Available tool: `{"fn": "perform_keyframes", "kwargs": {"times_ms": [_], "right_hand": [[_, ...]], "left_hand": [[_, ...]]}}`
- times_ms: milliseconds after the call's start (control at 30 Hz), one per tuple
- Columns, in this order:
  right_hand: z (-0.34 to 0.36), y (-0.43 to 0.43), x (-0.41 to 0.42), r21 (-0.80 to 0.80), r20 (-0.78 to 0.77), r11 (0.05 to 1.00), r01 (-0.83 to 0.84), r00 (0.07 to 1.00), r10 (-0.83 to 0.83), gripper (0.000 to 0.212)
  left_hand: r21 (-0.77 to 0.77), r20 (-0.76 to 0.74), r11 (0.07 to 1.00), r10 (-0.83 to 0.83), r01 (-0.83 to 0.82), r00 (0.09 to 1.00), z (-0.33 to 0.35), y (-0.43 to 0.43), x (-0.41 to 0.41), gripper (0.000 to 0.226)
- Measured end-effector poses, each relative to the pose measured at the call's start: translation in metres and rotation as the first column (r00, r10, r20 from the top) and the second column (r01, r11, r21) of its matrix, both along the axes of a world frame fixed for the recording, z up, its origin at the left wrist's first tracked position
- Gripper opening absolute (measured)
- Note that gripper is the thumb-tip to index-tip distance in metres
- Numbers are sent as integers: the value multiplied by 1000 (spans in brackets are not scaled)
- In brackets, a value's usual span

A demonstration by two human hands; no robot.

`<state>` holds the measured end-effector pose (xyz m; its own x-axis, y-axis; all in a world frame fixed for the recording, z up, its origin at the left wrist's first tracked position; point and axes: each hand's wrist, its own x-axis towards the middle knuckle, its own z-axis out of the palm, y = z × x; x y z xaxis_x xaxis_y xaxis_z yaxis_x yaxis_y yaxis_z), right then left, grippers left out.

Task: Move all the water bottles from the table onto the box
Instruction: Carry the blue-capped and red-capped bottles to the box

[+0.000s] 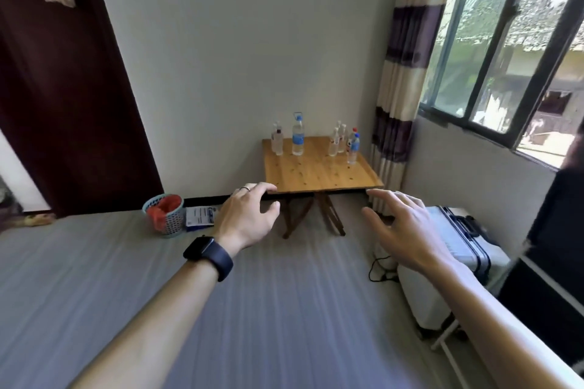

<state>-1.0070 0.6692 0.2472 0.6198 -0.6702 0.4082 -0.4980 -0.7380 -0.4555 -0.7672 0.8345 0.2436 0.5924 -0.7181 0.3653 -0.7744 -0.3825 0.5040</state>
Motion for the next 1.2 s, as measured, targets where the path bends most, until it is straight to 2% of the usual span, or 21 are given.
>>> {"fn": "perform_keyframes", "kwargs": {"times_ms": [467,767,1200], "right_hand": [[-45,-193,191,114,18,993,6,1000,-8,44],[-67,-377,278,212,48,977,18,998,-29,46],[-98,-626,404,237,-58,964,121,992,-110,47]], "left_hand": [[83,-53,997,-4,9,999,-31,-192,199,34],[99,-112,995,-19,30,994,-45,-377,292,34],[125,-270,966,-186,225,945,-108,-662,406,36]]}}
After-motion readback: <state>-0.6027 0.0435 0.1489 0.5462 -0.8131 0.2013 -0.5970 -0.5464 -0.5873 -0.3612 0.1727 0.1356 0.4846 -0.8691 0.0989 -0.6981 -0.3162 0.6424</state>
